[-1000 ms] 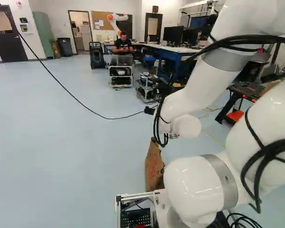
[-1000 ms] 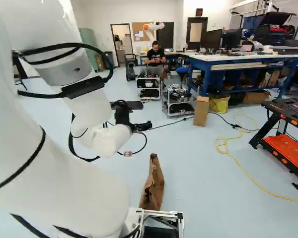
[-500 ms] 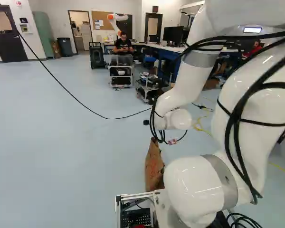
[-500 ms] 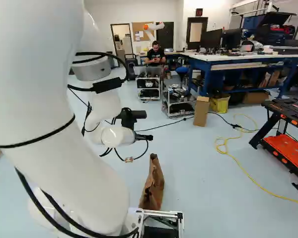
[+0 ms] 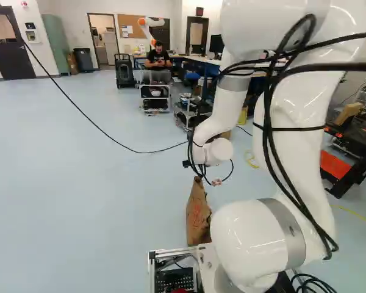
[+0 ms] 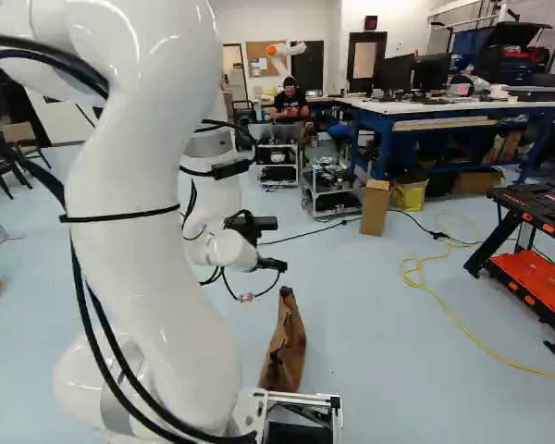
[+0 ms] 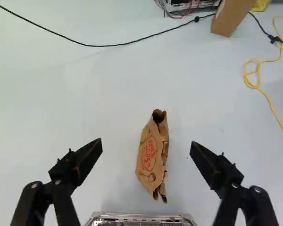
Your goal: Pick up the grocery bag from the ground
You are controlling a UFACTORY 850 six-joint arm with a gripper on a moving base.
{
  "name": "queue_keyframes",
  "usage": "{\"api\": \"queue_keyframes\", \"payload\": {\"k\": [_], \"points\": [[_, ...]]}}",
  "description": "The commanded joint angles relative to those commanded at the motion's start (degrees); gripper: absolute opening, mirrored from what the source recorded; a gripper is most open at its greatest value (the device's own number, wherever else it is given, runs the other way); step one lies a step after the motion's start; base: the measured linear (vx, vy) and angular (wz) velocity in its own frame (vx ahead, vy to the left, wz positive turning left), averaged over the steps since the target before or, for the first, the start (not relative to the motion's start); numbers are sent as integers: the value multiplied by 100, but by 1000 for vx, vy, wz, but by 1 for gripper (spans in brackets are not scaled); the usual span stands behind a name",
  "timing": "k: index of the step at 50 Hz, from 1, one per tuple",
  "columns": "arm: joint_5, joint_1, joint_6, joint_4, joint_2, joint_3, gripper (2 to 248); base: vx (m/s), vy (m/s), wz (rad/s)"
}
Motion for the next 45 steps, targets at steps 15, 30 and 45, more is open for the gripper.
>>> {"api": "queue_keyframes", "payload": {"k": [15,30,45], "points": [[0,0,0,0,-733,-372,247,0,0,0],[0,-196,0,0,-1406,-684,247,0,0,0],[0,-333,0,0,-2075,-1024,247,0,0,0]]}}
